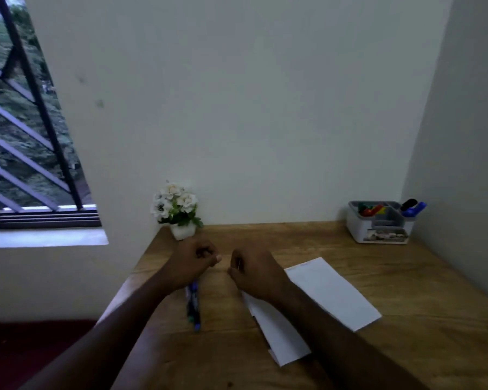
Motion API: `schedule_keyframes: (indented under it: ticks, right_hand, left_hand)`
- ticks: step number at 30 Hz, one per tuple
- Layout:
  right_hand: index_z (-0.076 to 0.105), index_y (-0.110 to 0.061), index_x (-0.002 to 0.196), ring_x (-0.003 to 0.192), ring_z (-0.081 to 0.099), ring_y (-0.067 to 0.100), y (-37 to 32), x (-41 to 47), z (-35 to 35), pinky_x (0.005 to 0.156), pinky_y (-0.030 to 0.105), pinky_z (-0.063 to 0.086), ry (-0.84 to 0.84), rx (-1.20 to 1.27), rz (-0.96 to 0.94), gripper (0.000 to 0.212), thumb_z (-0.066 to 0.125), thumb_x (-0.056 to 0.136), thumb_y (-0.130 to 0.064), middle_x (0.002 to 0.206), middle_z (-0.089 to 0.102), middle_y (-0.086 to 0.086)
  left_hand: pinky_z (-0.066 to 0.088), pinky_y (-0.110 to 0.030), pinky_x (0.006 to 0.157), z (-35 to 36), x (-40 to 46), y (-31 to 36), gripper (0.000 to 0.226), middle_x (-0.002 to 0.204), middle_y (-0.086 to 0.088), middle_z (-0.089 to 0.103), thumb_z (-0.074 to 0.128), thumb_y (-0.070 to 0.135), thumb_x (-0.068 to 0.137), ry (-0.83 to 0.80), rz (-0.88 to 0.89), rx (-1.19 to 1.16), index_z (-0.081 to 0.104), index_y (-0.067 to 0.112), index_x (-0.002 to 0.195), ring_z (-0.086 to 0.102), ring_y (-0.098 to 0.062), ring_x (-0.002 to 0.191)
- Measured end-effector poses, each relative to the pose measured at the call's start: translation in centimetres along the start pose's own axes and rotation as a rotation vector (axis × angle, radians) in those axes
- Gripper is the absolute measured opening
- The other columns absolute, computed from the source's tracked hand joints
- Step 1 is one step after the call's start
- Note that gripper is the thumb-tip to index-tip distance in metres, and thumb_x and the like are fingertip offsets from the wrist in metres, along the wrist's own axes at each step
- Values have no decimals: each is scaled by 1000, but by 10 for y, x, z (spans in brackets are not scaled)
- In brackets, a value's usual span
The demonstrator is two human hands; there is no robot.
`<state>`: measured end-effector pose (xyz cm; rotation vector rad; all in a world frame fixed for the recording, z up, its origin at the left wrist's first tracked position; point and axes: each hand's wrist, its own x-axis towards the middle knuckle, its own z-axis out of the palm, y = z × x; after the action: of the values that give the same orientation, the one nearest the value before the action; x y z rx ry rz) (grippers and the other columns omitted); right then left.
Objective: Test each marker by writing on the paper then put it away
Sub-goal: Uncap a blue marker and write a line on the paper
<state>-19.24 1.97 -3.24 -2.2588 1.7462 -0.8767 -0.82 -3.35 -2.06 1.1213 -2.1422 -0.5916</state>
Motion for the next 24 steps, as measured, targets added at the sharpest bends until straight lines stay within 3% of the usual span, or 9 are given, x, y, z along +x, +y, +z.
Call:
schedule_keyframes:
  ticks: [2,5,8,12,17,19,24]
  right_hand:
    - [67,-15,80,82,58,14,-22,2,18,70,26,42,-55,8,-2,14,70,86,-28,87,65,0]
    - [67,-14,83,88,61,21,-42,5,37,72,31,50,-149,-1,57,15,68,85,-28,92,66,5]
    - [62,-14,92,92,62,25,-52,5,51,77,35,54,-209,-41,147,21,67,82,-32,100,64,9]
    - [60,-16,88,89,61,21,-58,5,52,69,32,51,-192,-11,211,25,66,81,-39,97,63,7]
    - [58,-16,87,83,57,18,-71,8,58,60,30,44,-176,23,229,31,64,83,-45,96,59,4]
    - [53,-17,87,86,55,20,-77,11,61,66,30,46,-182,-33,235,26,62,85,-41,99,56,6]
    - [58,-12,109,109,56,28,-83,17,64,82,36,51,-163,-125,241,30,62,91,-35,117,56,12]
  left_hand:
    - [45,-17,62,-12,-21,-16,14,69,6,69,69,14,86,44,-71,-28,71,18,73,60,-3,65]
    - [49,-21,73,-18,-37,-40,11,80,6,71,67,11,86,129,-112,-9,73,21,86,63,-3,78]
    - [46,-18,71,-14,-50,-56,18,88,9,68,69,8,82,165,-134,29,72,22,93,61,-1,82]
    - [42,-11,62,-5,-57,-60,28,78,6,67,73,4,74,184,-122,-3,70,24,94,60,-6,73]
    - [43,-8,61,-6,-55,-62,26,74,7,69,71,2,75,229,-140,-32,70,21,92,61,1,70]
    - [46,-12,62,-7,-56,-66,28,75,7,68,72,3,75,235,-141,-28,69,26,90,62,-5,68]
    - [53,-22,70,-7,-54,-67,32,82,12,70,71,2,72,213,-110,-37,70,29,89,65,-4,76]
